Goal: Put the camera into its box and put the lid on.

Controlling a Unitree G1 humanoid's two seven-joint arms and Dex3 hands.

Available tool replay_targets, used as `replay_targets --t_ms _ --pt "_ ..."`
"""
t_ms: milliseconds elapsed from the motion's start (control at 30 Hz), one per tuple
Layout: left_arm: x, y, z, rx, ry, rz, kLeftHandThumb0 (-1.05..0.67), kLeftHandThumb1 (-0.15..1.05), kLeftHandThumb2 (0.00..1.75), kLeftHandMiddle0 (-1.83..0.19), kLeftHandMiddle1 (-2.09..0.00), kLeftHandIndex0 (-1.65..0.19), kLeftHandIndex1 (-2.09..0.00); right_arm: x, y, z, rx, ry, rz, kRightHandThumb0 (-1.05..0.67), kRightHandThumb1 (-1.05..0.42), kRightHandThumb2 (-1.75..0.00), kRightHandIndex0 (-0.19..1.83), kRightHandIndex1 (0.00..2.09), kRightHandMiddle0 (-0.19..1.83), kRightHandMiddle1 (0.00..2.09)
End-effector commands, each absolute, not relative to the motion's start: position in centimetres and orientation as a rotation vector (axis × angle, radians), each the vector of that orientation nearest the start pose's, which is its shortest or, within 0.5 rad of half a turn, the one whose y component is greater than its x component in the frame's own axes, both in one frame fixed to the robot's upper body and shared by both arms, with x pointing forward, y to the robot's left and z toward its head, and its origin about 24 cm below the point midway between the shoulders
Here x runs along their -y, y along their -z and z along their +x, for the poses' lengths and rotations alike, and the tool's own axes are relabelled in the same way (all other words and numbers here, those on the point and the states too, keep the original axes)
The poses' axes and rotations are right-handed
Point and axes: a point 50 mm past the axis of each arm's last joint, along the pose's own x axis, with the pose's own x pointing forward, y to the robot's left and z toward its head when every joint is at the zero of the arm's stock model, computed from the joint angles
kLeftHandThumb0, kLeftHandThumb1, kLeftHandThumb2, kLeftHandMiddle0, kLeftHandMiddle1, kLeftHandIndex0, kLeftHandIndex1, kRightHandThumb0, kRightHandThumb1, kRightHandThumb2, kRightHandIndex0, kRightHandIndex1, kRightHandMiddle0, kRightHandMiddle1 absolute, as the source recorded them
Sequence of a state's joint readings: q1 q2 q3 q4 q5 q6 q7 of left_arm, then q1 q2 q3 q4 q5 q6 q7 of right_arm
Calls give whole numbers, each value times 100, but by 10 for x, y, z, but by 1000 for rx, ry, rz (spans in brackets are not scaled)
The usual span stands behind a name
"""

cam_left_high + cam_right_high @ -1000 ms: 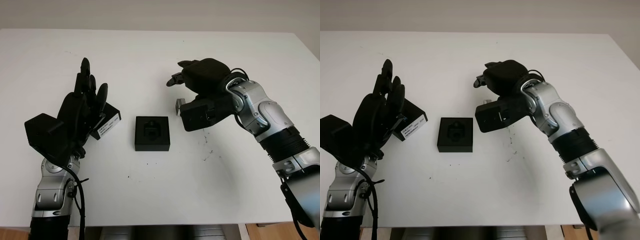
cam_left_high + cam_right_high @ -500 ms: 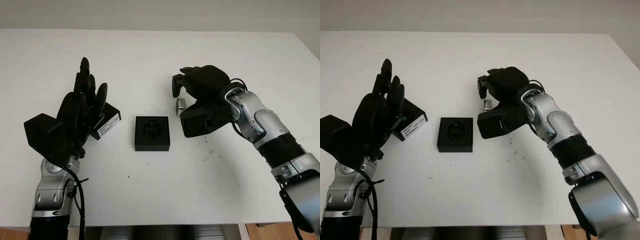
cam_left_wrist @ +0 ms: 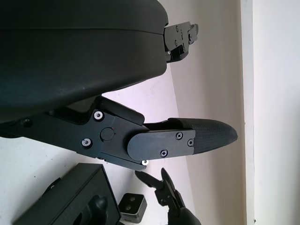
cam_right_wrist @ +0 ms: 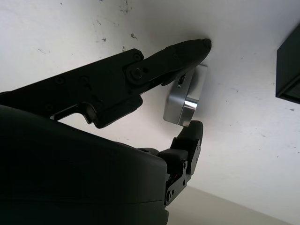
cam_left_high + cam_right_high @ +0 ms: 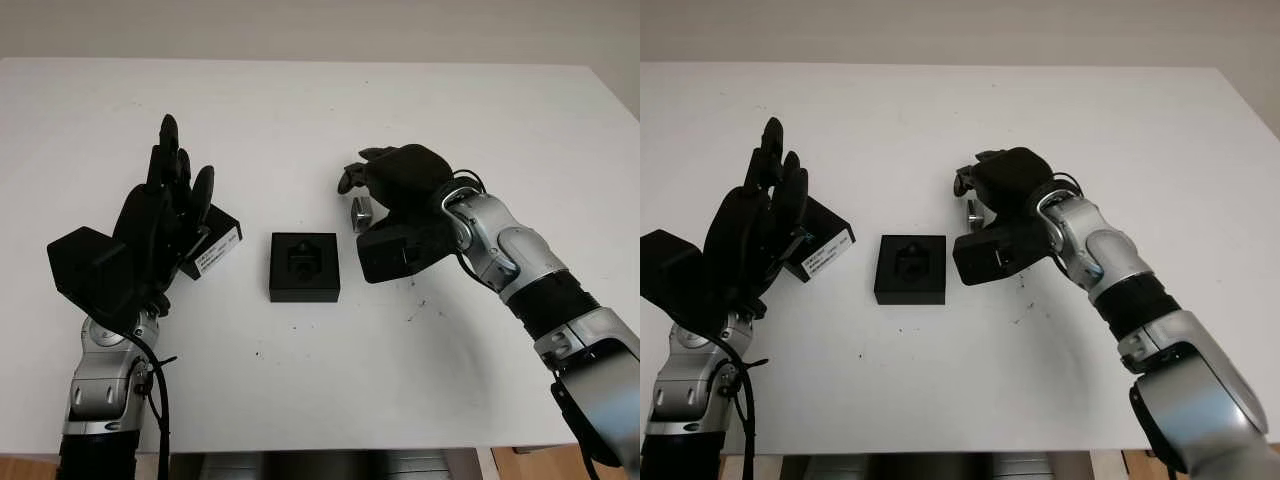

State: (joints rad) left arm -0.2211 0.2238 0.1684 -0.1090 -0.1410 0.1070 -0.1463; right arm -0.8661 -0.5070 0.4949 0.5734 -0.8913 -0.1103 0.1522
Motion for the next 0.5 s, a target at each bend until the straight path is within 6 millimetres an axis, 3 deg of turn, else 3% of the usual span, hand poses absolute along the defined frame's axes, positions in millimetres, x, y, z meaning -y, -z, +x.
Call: replay_targets --t_ms 0,467 --pt "-205 -128 285 244 51 85 -74 105 48 19 0 19 0 133 -157 383 304 -359 -1664 -69 -94 -5 27 6 36 55" --pt "-205 -128 285 246 48 83 -74 105 48 19 0 19 0 136 -157 383 312 -330 -1637 -61 -95 -6 35 8 51 59"
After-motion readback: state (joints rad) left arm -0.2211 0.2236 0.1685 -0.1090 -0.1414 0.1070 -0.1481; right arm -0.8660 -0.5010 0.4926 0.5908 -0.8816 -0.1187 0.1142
